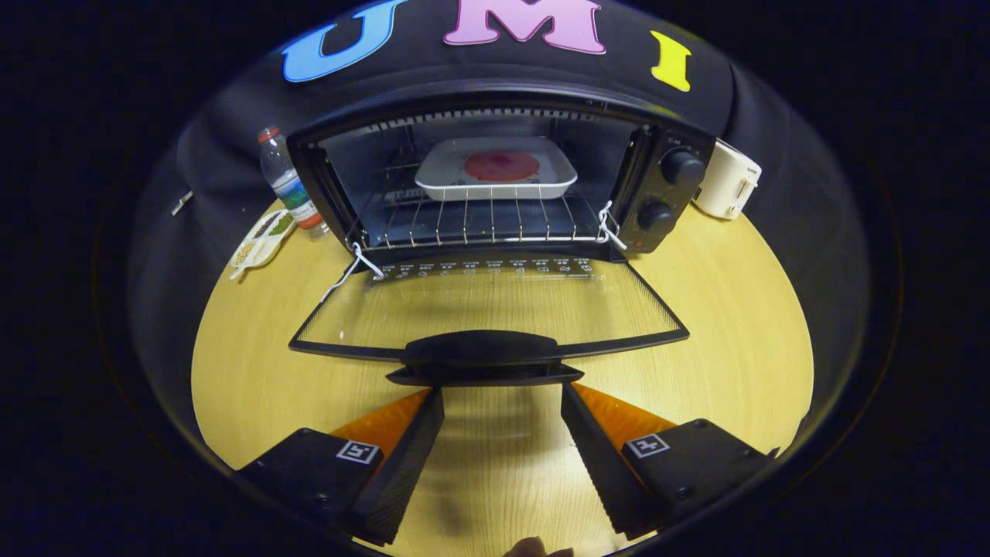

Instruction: Open the toaster oven, put the food inside, and close the toaster oven door.

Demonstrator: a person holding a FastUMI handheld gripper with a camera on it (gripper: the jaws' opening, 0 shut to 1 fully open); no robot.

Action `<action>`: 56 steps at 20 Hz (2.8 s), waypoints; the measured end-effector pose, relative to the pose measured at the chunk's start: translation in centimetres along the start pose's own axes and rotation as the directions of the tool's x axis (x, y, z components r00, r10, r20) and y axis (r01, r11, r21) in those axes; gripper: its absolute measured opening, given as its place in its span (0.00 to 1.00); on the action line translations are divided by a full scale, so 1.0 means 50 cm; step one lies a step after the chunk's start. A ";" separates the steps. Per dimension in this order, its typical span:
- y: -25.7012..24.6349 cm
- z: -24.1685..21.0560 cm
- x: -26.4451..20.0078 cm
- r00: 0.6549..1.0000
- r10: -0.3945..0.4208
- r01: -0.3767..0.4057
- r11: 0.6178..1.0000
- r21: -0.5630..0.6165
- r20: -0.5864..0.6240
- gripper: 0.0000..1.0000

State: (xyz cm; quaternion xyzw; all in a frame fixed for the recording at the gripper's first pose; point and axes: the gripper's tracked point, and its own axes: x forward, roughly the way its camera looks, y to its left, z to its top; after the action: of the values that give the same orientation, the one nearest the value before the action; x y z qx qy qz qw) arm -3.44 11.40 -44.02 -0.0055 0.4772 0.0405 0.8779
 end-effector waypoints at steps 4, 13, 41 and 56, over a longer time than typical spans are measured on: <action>0.002 0.052 -0.052 0.994 0.013 -0.012 1.000 -0.006 0.105 0.99; -0.007 0.146 -0.129 0.967 0.016 -0.023 0.999 0.025 0.254 0.99; -0.217 0.459 -0.623 0.630 -0.068 0.037 0.998 0.057 0.774 0.98; -0.226 0.440 -0.572 0.654 -0.056 0.018 0.998 0.059 0.754 0.98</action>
State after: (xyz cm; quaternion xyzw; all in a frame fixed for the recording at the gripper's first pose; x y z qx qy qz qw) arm 0.37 -0.71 -8.38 0.0224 0.0702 0.0101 0.9972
